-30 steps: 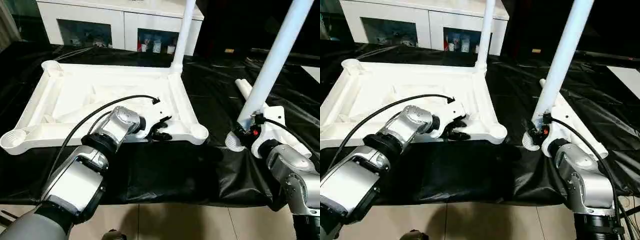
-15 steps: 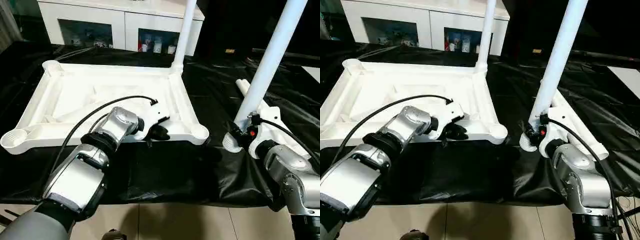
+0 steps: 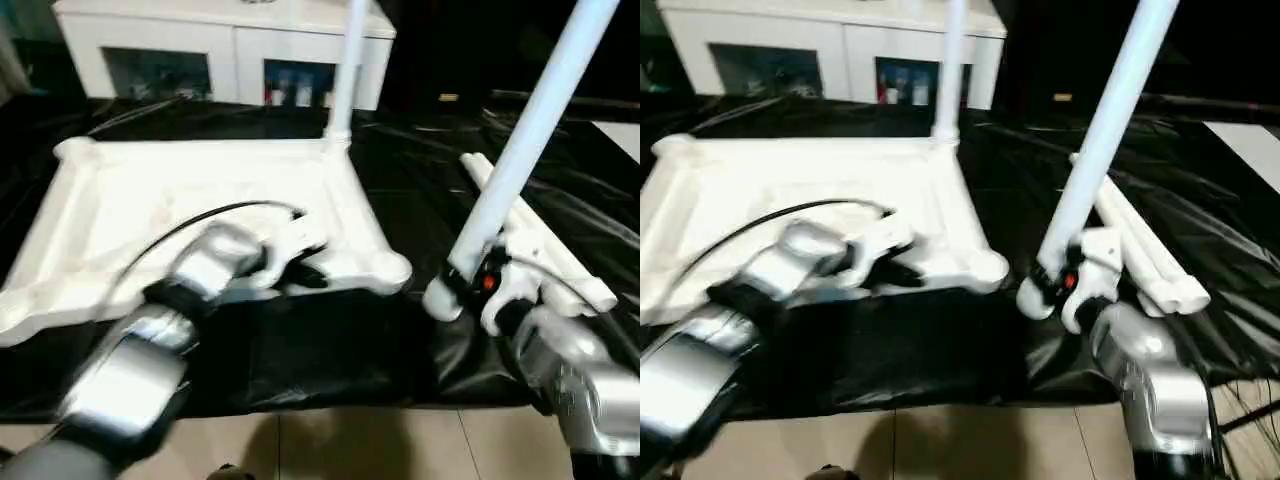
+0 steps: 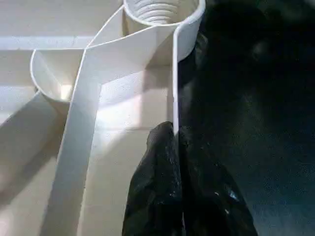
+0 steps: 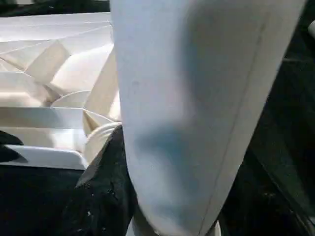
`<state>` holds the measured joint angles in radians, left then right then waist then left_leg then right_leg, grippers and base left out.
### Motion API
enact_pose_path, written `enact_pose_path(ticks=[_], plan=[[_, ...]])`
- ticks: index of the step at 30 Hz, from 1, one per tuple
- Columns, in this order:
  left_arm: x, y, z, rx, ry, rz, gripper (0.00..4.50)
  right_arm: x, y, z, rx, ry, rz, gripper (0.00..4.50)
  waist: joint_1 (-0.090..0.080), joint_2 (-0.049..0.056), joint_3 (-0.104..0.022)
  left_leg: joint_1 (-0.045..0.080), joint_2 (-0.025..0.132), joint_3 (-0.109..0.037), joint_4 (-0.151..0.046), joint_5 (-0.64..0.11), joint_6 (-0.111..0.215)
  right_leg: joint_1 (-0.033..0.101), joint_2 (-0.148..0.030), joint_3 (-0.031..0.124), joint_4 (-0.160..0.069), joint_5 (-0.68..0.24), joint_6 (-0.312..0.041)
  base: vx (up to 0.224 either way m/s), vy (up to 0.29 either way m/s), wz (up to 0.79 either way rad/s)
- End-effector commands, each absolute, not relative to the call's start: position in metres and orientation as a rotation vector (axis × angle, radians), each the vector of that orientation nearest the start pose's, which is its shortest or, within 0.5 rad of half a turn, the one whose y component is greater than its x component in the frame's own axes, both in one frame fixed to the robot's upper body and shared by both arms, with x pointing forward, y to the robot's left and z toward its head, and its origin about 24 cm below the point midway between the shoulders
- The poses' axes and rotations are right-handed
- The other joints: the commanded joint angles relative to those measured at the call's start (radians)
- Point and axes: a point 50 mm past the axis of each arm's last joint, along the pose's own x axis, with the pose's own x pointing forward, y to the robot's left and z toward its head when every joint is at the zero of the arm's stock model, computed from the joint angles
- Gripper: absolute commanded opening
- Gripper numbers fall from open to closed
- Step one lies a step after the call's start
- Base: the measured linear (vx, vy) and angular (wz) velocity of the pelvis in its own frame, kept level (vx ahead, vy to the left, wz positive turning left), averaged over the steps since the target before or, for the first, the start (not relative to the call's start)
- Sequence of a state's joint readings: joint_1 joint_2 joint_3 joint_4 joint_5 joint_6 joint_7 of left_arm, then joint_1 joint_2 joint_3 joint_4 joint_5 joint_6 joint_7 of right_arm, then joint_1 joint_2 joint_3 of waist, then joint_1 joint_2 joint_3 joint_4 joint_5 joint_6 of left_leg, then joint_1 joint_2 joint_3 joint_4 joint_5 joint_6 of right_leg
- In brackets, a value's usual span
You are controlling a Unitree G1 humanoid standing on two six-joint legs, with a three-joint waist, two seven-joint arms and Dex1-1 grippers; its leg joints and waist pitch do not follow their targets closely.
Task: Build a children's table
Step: Insert table leg to table base
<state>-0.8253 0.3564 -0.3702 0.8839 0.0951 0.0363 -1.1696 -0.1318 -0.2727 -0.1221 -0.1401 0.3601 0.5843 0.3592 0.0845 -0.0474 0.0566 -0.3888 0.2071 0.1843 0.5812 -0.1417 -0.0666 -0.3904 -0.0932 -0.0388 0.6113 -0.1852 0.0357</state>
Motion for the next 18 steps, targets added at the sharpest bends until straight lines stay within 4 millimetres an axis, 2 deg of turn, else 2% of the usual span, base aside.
enact_pose_path(ticks=[1,3,4,6,7,8,9,10,12,13,14,15,18], plan=[[0.336,0.158,0.059,0.655,0.600,-1.328,0.00,0.267,-0.187,0.081,0.181,0.200,0.371,1.85,0.008,0.008,-0.064,0.018,0.017,-0.016,-0.086,-0.350,-0.037,0.043,-0.050,0.021,-0.074,-0.238,-0.207,0.000,0.000,0.00],[0.333,0.164,0.066,0.681,0.562,-1.356,0.00,0.266,-0.186,0.082,0.201,0.192,0.367,1.85,0.005,0.014,-0.063,0.026,0.019,-0.018,-0.090,-0.400,-0.056,0.032,-0.051,0.023,-0.082,-0.329,-0.180,0.000,0.000,0.00],[0.332,0.168,0.071,0.667,0.563,-1.347,0.00,0.266,-0.185,0.083,0.205,0.189,0.366,1.85,0.008,0.017,-0.064,0.035,0.023,-0.019,-0.090,-0.417,-0.071,0.024,-0.050,0.025,-0.080,-0.333,-0.181,0.000,0.000,0.00],[0.331,0.170,0.076,0.653,0.547,-1.310,0.00,0.265,-0.184,0.080,0.211,0.186,0.364,1.85,0.010,0.021,-0.062,0.039,0.024,-0.017,-0.090,-0.435,-0.079,0.017,-0.048,0.026,-0.079,-0.318,-0.190,0.000,0.000,0.00],[0.332,0.169,0.080,0.643,0.515,-1.285,0.28,0.266,-0.183,0.079,0.213,0.184,0.363,1.85,0.010,0.021,-0.062,0.035,0.023,-0.017,-0.091,-0.433,-0.082,0.017,-0.047,0.026,-0.076,-0.307,-0.197,0.000,0.000,0.00],[0.334,0.167,0.082,0.619,0.486,-1.254,0.45,0.266,-0.182,0.079,0.214,0.180,0.363,1.85,0.011,0.023,-0.062,0.038,0.023,-0.016,-0.091,-0.438,-0.082,0.014,-0.046,0.026,-0.077,-0.307,-0.198,0.000,0.000,0.00],[0.337,0.164,0.084,0.580,0.446,-1.210,0.56,0.266,-0.181,0.080,0.213,0.174,0.365,1.85,0.010,0.019,-0.062,0.038,0.021,-0.013,-0.088,-0.437,-0.079,0.012,-0.045,0.026,-0.077,-0.304,-0.198,0.000,0.000,0.00],[0.336,0.163,0.086,0.578,0.417,-1.199,0.56,0.267,-0.180,0.082,0.219,0.162,0.358,1.85,0.012,0.022,-0.063,0.037,0.022,-0.014,-0.088,-0.430,-0.080,0.013,-0.046,0.027,-0.077,-0.300,-0.195,0.000,0.000,0.00],[0.334,0.163,0.088,0.566,0.395,-1.189,0.80,0.267,-0.179,0.084,0.219,0.152,0.352,1.85,0.011,0.020,-0.063,0.034,0.021,-0.014,-0.089,-0.419,-0.077,0.015,-0.044,0.027,-0.077,-0.293,-0.190,0.000,0.000,0.00],[0.334,0.162,0.098,0.515,0.276,-1.126,0.80,0.267,-0.181,0.086,0.214,0.145,0.306,1.85,0.012,0.022,-0.063,0.036,0.021,-0.013,-0.089,-0.421,-0.078,0.012,-0.043,0.028,-0.077,-0.294,-0.187,0.000,0.000,0.00],[0.334,0.162,0.098,0.515,0.276,-1.126,0.80,0.267,-0.181,0.086,0.214,0.145,0.306,1.85,0.009,0.014,-0.063,0.033,0.021,-0.012,-0.089,-0.418,-0.078,0.013,-0.043,0.028,-0.076,-0.290,-0.188,0.000,0.000,0.00],[0.336,0.164,0.109,0.447,0.188,-1.055,0.80,0.266,-0.184,0.087,0.190,0.139,0.271,1.85,0.012,0.016,-0.064,0.035,0.021,-0.011,-0.087,-0.411,-0.076,0.012,-0.043,0.027,-0.074,-0.287,-0.191,0.000,0.000,0.00],[0.336,0.167,0.114,0.429,0.169,-0.990,0.80,0.266,-0.186,0.086,0.148,0.171,0.248,1.85,0.008,0.012,-0.063,0.029,0.018,-0.010,-0.086,-0.383,-0.068,0.016,-0.038,0.026,-0.073,-0.281,-0.174,0.000,0.000,0.00]])
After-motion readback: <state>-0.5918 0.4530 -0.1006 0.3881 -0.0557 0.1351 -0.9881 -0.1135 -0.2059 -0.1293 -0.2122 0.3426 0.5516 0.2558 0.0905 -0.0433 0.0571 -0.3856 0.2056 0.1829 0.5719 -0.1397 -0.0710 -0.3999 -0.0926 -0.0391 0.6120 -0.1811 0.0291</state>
